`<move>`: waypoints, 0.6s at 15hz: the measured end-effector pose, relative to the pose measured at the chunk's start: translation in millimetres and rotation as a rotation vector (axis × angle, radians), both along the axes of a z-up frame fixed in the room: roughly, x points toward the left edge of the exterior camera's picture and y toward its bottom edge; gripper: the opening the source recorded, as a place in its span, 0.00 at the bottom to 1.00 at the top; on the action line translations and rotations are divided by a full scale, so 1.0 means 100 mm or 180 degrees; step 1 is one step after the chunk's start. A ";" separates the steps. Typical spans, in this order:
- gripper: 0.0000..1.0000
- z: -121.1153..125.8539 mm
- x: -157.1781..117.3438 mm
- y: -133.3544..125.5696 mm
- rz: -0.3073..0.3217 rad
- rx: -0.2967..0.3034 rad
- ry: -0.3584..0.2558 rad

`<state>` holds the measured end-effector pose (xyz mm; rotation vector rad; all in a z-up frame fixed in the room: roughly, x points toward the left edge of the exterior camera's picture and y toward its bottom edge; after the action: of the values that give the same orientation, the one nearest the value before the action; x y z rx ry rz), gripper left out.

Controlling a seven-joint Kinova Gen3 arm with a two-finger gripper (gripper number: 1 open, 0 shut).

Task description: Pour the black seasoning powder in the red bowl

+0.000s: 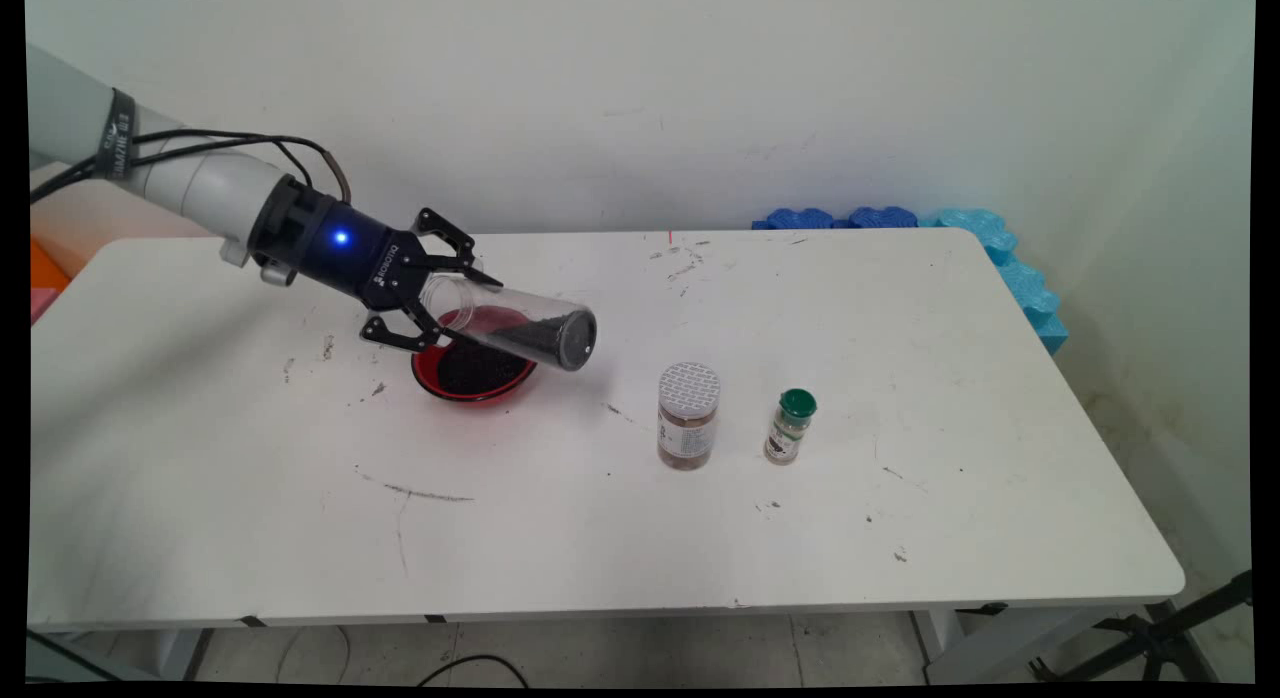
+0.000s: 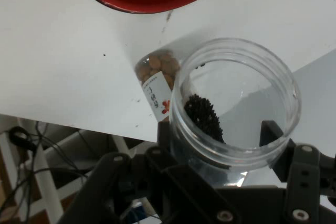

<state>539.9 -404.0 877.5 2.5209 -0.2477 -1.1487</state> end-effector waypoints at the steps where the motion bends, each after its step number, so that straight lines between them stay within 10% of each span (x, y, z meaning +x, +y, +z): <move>1: 0.00 0.00 0.00 0.00 0.0041 0.0027 0.0013; 9: 0.00 -0.04 0.03 0.04 0.0270 0.0182 0.0118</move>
<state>542.5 -400.2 873.6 2.5303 -0.0986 -1.1838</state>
